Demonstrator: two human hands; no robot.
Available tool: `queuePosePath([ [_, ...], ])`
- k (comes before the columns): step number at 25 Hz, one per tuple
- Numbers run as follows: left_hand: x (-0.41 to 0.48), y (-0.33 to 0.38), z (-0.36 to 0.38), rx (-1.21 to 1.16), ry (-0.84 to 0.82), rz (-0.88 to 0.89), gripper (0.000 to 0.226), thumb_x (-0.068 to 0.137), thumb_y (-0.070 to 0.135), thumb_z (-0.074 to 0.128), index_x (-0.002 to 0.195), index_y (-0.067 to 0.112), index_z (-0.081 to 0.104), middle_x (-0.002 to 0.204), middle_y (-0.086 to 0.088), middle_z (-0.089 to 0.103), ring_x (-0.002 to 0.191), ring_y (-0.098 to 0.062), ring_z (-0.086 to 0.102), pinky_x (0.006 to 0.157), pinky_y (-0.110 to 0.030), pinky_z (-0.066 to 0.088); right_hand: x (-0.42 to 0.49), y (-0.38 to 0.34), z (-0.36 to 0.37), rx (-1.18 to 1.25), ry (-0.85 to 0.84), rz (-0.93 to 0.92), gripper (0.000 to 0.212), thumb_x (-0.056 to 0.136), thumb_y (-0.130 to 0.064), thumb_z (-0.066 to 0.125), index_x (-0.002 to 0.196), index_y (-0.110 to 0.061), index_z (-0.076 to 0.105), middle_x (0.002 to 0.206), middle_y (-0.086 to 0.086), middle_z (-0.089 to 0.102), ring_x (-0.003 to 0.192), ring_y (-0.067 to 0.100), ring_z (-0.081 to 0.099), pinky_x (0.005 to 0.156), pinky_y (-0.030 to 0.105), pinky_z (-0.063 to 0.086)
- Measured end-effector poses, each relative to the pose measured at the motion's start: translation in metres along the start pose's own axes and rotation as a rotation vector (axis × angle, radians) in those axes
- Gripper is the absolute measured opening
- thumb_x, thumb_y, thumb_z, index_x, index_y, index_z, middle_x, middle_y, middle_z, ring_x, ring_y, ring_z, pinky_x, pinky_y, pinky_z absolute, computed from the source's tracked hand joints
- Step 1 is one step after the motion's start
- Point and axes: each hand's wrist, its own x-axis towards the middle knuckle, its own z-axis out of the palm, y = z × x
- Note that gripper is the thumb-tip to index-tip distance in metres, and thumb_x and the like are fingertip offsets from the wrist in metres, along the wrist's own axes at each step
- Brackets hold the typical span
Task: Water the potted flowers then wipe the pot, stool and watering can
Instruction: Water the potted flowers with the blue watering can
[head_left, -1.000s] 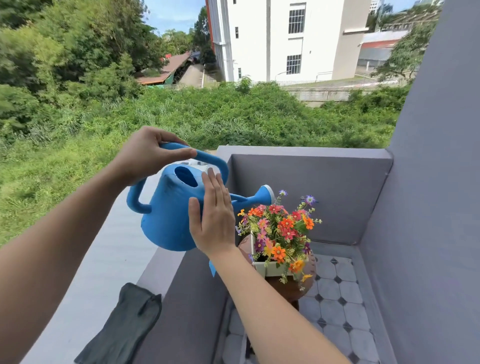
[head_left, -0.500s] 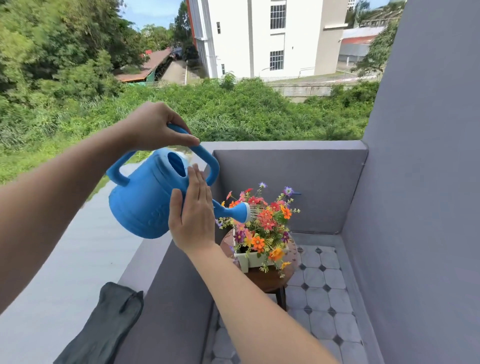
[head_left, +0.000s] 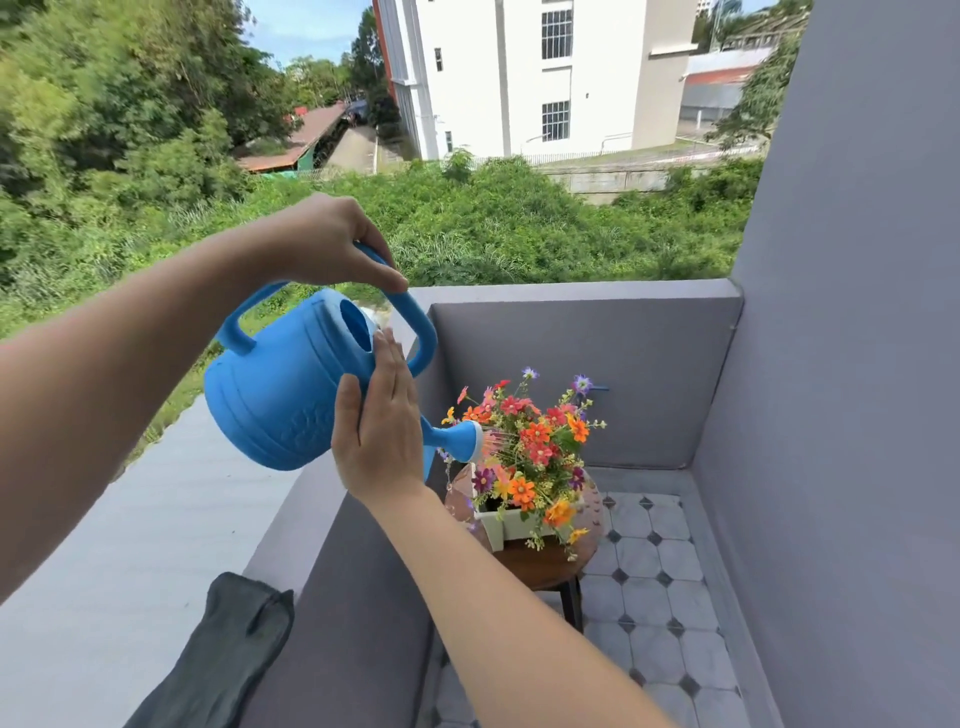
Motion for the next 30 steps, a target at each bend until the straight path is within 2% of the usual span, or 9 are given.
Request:
queuePosePath([
  [3,0.001,0.005,-0.003,0.005,-0.045,0.025,0.031,0.073,0.051,0.071,0.087,0.024,0.076,0.075,-0.007,0.071,0.065,-0.026,0.057,0.058,-0.031,0.040,-0.004,-0.001,-0.005,-0.029,-0.003,-0.026,0.061,0.096,-0.043,0.025,0.147,-0.010,0.021,0.156,0.007,0.025,0.146,0.019,0.017,0.119,0.043,0.021],
  [6,0.002,0.011,-0.007,-0.030,-0.034,0.018,0.028,0.075,0.048,0.071,0.086,0.023,0.076,0.061,-0.001,0.060,0.053,-0.015,0.044,0.050,-0.027,0.033,0.001,-0.002,-0.014,-0.079,0.035,-0.069,0.070,0.094,-0.053,0.016,0.147,-0.007,0.021,0.157,0.008,0.023,0.146,0.020,0.015,0.120,0.034,0.013],
  [8,0.004,0.014,-0.011,-0.053,-0.023,0.016,0.028,0.076,0.046,0.070,0.088,0.022,0.075,0.057,0.000,0.055,0.049,-0.014,0.041,0.048,-0.025,0.032,0.008,-0.002,-0.020,-0.148,0.049,-0.113,0.072,0.093,-0.053,0.014,0.146,-0.006,0.022,0.157,0.009,0.023,0.147,0.021,0.015,0.118,0.030,0.009],
  [14,0.010,0.020,-0.021,-0.039,-0.029,0.014,0.029,0.076,0.045,0.071,0.087,0.019,0.075,0.051,-0.001,0.049,0.043,-0.015,0.039,0.044,-0.023,0.032,0.017,-0.004,-0.028,-0.369,0.115,-0.186,0.071,0.094,-0.053,0.010,0.146,-0.006,0.024,0.155,0.010,0.028,0.145,0.024,0.021,0.116,0.037,0.014],
  [19,0.014,0.020,-0.019,-0.026,-0.076,0.010,0.030,0.074,0.048,0.071,0.086,0.021,0.076,0.051,-0.001,0.049,0.042,-0.016,0.038,0.042,-0.022,0.032,0.015,-0.003,-0.027,-0.357,0.115,-0.196,0.069,0.095,-0.052,0.011,0.145,-0.007,0.024,0.155,0.009,0.028,0.145,0.023,0.020,0.117,0.038,0.016],
  [25,0.014,0.015,-0.021,-0.099,0.012,-0.055,0.029,0.078,0.040,0.071,0.091,0.014,0.074,0.050,-0.001,0.050,0.040,-0.015,0.039,0.042,-0.023,0.033,0.016,-0.005,-0.026,-0.496,0.144,-0.267,0.061,0.097,-0.044,0.010,0.147,-0.008,0.013,0.157,0.015,0.018,0.147,0.026,0.013,0.118,0.034,0.008],
  [30,0.010,0.014,-0.018,-0.097,0.029,-0.107,0.028,0.079,0.038,0.071,0.091,0.013,0.074,0.048,-0.003,0.049,0.038,-0.014,0.039,0.040,-0.022,0.033,0.008,-0.001,-0.020,-0.535,0.113,-0.258,0.066,0.096,-0.048,0.008,0.148,-0.006,0.006,0.157,0.012,0.005,0.148,0.023,0.004,0.120,0.039,0.011],
])
